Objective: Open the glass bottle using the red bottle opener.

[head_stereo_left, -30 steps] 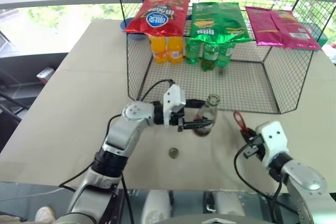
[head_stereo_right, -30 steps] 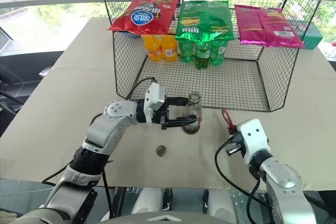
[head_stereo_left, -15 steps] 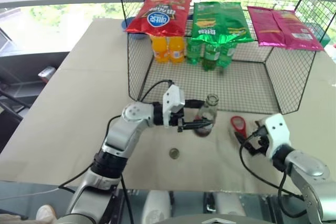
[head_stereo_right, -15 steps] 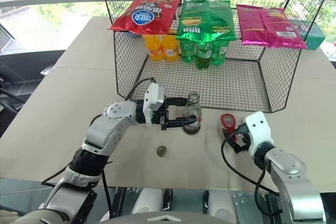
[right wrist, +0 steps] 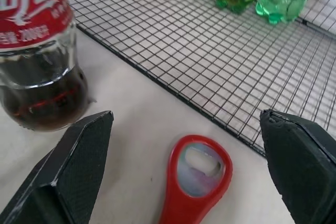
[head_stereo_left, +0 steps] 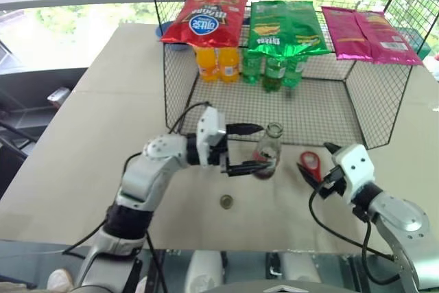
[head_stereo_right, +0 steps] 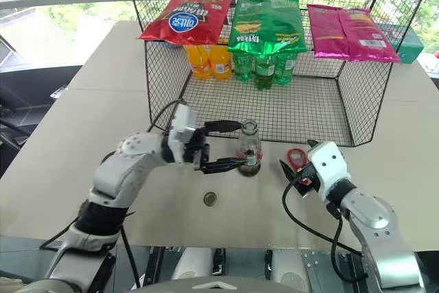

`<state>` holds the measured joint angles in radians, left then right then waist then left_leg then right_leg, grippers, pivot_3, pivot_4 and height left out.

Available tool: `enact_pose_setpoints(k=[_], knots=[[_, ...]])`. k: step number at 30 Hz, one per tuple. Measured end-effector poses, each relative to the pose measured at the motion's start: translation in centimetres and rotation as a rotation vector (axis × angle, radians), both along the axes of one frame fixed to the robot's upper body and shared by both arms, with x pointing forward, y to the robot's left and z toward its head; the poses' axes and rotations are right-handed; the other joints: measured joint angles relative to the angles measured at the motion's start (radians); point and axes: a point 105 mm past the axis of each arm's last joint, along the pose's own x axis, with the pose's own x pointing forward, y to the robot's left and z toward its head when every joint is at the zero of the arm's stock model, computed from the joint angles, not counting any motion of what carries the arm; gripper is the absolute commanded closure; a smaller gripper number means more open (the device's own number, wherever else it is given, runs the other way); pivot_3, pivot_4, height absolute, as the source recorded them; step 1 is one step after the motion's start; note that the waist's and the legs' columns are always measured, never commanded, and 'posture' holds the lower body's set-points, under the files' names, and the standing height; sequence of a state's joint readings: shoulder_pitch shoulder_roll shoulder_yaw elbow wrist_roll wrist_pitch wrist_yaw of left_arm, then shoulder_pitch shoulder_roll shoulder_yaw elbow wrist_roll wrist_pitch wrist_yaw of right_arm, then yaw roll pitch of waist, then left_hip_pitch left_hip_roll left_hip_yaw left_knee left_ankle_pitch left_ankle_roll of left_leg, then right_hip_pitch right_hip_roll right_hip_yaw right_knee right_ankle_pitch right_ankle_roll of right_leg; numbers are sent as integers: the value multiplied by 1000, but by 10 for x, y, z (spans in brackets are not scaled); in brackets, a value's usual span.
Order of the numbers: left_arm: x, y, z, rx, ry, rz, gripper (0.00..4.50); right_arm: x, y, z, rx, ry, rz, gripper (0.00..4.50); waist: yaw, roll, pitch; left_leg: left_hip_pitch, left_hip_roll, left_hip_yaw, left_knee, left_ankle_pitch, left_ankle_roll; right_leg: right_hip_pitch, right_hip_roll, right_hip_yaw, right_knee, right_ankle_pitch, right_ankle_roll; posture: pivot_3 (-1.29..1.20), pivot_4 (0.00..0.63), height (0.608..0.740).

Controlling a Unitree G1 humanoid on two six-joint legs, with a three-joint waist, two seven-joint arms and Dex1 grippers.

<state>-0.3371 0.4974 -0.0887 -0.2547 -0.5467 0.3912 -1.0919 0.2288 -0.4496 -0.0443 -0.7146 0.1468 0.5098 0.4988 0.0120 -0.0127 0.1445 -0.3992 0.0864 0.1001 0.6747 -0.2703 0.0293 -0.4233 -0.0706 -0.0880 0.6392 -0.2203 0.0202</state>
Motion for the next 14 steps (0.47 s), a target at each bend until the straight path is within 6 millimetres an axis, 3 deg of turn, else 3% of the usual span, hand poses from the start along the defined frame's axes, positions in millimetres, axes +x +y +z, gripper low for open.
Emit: enact_pose_setpoints(k=[6, 9, 14], knots=[[-3, 53, -17, -30, 89, 258, 62, -27, -25, -10, 30, 4, 28, 0, 2, 0, 0, 0, 0, 1, -2, 0, 0, 0, 0, 0, -3, 0, 0, 0, 150, 740], [-17, 84, -48, -12, 198, 420, 62, -53, -53, -19, 20, 39, 6, 0, 2, 0, 1, 1, 0, 2, -4, 0, 0, 0, -1, 0, -5, -1, -2, 0, 150, 740], [-30, 102, -64, 18, 222, 503, 62, -70, -75, -27, -4, 65, -16, 0, 2, 1, 1, 3, 2, 2, -3, -1, -1, 0, -1, 0, -5, -1, -2, 0, 150, 740]])
